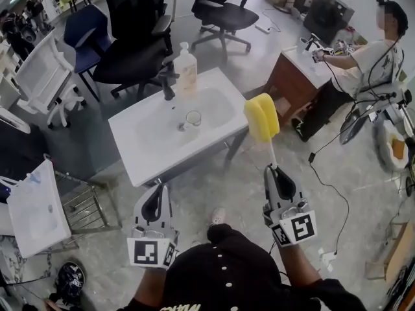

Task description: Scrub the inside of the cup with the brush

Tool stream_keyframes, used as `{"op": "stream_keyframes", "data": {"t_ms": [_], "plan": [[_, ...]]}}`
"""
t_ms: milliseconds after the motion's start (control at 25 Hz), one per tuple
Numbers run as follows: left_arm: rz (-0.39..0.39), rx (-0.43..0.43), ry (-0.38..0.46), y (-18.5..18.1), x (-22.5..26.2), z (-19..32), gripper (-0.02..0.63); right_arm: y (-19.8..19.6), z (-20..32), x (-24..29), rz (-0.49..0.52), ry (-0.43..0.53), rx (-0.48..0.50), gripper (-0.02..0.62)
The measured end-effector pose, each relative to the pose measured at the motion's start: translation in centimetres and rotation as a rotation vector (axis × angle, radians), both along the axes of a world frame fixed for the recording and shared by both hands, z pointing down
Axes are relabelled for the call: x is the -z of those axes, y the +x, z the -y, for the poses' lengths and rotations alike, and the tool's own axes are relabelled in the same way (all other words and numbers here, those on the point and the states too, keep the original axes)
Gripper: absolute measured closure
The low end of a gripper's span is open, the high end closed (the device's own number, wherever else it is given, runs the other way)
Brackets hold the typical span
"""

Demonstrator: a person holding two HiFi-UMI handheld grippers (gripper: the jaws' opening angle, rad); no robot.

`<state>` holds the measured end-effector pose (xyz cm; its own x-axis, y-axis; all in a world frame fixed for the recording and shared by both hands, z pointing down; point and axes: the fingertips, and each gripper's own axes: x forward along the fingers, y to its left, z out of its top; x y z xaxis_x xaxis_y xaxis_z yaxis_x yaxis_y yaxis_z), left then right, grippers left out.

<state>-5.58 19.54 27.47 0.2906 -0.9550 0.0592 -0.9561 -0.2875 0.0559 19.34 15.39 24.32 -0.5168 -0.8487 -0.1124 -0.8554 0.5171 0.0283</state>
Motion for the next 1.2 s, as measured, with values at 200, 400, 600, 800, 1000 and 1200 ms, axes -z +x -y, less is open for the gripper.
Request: {"op": "stream_keyframes", "data": {"t_ms": [200, 400, 600, 800, 1000, 1200], "plan": [[0.000, 0.023, -0.004, 1.1, 0.1, 3.8, 0.580, 1.0, 4.4, 0.2, -0.009, -0.001, 0.023, 0.554], [0.009, 0.052, -0.006, 2.4, 0.2, 7.3, 0.580, 2.1, 8.4, -0.1, -0.008, -0.003, 0.054, 0.554], [0.018, 0.094, -0.023, 3.2, -0.2, 9.3, 0.580, 3.0, 11.4, -1.1, 0.008, -0.023, 0.084, 0.554], [0.035, 0.109, -0.061, 3.3, -1.1, 10.8, 0.580, 3.2, 13.8, -2.6, 0.024, -0.063, 0.097, 0.554], [0.029, 0.125, -0.076, 2.3, -2.1, 13.4, 0.580, 2.6, 16.5, -3.3, 0.026, -0.075, 0.099, 0.554], [0.024, 0.112, -0.045, 1.2, -1.6, 18.7, 0.580, 2.2, 21.0, -2.4, 0.014, -0.046, 0.080, 0.554]]}}
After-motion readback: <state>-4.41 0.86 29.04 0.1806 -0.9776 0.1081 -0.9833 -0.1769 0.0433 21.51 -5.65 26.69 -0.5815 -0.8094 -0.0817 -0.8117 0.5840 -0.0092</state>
